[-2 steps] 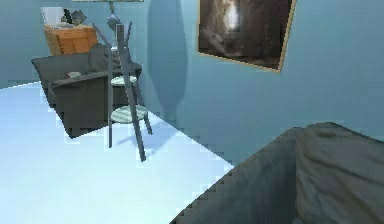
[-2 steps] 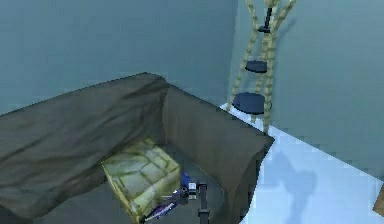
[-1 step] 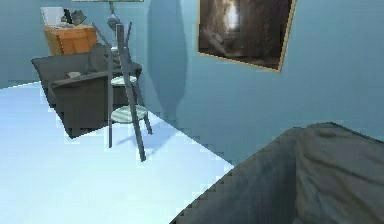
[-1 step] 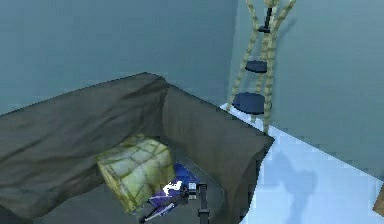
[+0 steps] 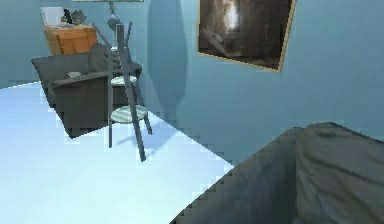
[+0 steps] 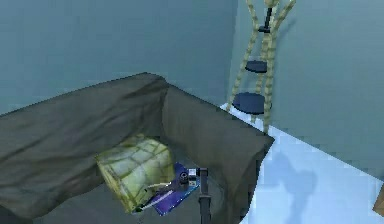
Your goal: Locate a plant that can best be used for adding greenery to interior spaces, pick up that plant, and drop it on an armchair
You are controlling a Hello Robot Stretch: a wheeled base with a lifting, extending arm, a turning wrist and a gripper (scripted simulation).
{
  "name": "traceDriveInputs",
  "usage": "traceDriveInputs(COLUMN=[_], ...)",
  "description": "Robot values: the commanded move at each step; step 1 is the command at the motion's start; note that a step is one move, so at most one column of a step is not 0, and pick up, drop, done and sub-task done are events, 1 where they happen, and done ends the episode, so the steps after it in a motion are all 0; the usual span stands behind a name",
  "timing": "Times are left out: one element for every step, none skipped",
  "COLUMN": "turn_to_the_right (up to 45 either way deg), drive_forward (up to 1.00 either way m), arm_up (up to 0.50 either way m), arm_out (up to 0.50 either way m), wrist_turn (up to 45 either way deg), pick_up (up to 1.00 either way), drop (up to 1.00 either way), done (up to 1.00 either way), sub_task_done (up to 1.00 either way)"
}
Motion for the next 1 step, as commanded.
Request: traceDriveInputs(turn_to_the_right=[0.0], drive_forward=[0.00], arm_up=[0.00], arm_out=[-0.08], wrist_turn=[0.0], pick_up=[0.00], drop=[0.00], done=[0.00], sub_task_done=[0.00])
